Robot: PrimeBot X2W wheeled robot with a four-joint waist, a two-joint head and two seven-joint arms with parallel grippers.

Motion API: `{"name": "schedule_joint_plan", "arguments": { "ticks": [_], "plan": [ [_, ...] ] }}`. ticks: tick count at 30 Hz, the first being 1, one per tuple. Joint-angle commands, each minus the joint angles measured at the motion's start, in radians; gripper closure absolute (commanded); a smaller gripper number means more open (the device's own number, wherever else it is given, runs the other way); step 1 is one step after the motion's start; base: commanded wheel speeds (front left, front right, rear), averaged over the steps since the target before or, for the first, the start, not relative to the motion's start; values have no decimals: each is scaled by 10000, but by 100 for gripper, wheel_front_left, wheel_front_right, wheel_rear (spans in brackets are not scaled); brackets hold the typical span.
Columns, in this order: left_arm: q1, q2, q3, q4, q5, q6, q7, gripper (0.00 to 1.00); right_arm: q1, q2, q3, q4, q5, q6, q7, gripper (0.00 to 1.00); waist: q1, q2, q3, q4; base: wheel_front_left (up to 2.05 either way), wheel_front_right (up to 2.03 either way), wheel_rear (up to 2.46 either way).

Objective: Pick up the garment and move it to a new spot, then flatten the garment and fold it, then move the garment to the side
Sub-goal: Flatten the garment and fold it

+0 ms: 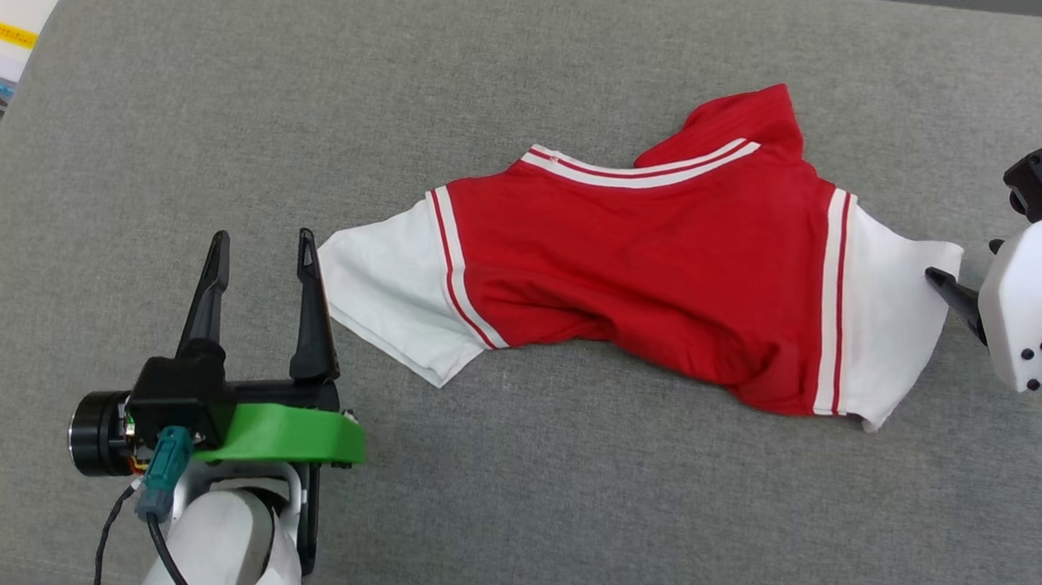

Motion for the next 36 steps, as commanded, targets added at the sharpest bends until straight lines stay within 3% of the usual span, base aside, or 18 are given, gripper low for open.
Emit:
{"name": "schedule_joint_plan", "arguments": {
  "ticks": [1, 11, 13, 17, 23, 30, 36],
  "plan": [
    [-28, -180, 113, 35, 174, -167, -56, 0, -203, 79, 121, 207, 102, -9, 23, 0, 0, -1, 443, 256, 0, 0, 0],
    [-251, -1067, 1000, 583, 1000, -1188, -56, 0, -33, 711, 1466, 1884, 449, -9, -754, 0, 0, -1, 580, 281, 0, 0, 0],
    [-177, -1138, 1197, 646, 1123, -1309, -56, 0, -109, 669, 1589, 1895, 427, -9, -1327, 100, 0, -1, 462, 177, 0, 0, 0],
    [19, -1241, 1522, 721, 1341, -1523, -57, 0, -271, 484, 1366, 1796, 474, -9, -2437, 100, 0, -1, 196, -53, 0, 0, 0],
    [160, -1371, 1871, 742, 1580, -1770, -57, 0, 176, 40, -16, 1119, 544, -9, -3686, 100, 0, -1, -76, -336, 0, 0, 0],
    [248, -1512, 2121, 695, 1752, -1994, -57, 0, 1761, -434, -2145, -127, 558, -9, -3552, 100, 0, -1, -54, -557, 0, 0, 0],
    [32, -1612, 2187, 564, 1866, -2155, -57, 0, 2226, -352, -3623, -781, 370, -9, -2884, 100, 0, -1, 443, -497, 0, 0, 0]
  ]
}}
